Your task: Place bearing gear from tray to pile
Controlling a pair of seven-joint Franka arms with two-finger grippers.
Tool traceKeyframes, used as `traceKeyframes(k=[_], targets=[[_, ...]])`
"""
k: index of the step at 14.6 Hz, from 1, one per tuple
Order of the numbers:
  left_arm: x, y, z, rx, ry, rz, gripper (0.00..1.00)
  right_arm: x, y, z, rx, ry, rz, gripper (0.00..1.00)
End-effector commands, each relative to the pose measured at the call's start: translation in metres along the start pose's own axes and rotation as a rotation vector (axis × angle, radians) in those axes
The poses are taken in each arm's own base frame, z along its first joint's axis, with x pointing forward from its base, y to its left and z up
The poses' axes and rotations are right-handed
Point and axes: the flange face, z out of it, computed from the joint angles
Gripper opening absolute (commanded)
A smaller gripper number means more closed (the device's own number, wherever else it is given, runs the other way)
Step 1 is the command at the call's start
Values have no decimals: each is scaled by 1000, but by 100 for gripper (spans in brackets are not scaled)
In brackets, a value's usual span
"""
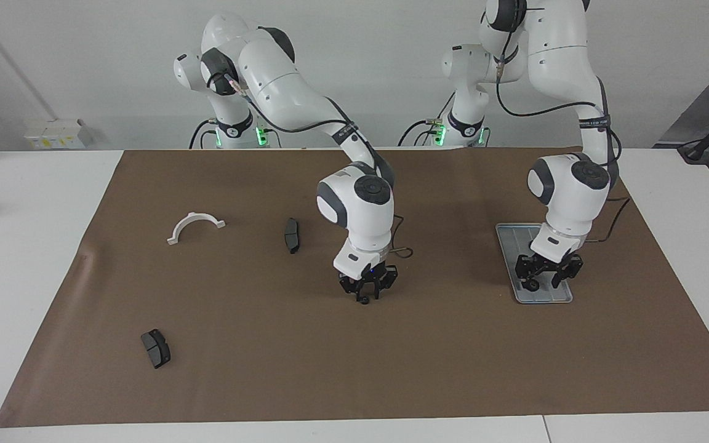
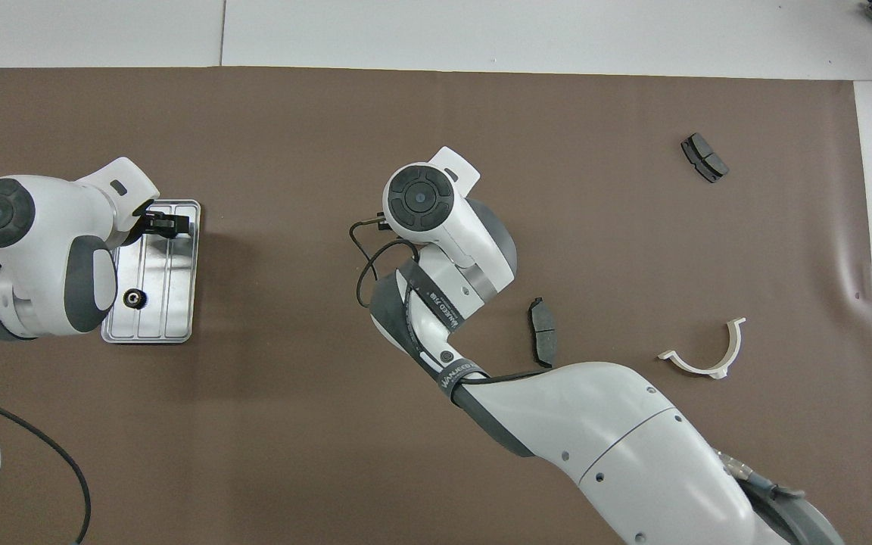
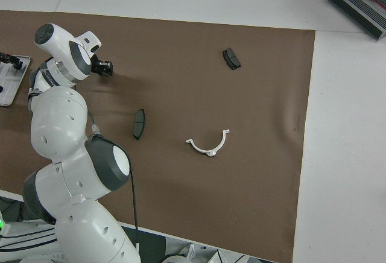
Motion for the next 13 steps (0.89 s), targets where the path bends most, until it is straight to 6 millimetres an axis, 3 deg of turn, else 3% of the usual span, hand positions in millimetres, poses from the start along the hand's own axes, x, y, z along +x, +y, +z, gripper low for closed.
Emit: traceKeyframes(k=[1, 5, 6, 8, 9, 13], targets=[[-7, -1, 3, -26, 23, -27, 70, -6, 8, 4, -27, -27, -27, 0], [-15, 0, 10, -21, 50, -35, 63, 1, 14, -7, -21, -20, -12, 0], [-15, 0, 9, -21, 52, -38, 51, 7, 24, -16, -29, -23, 2, 0], [-10, 2, 5, -22, 58, -36, 13, 22, 62, -35, -44, -31, 47, 0], [-8, 3, 2, -22, 66, -34, 3, 29, 81, -46, -49, -34, 43, 0], [13, 5, -32, -30, 100, -34, 0, 53, 193, -55, -76, -56, 4, 0]])
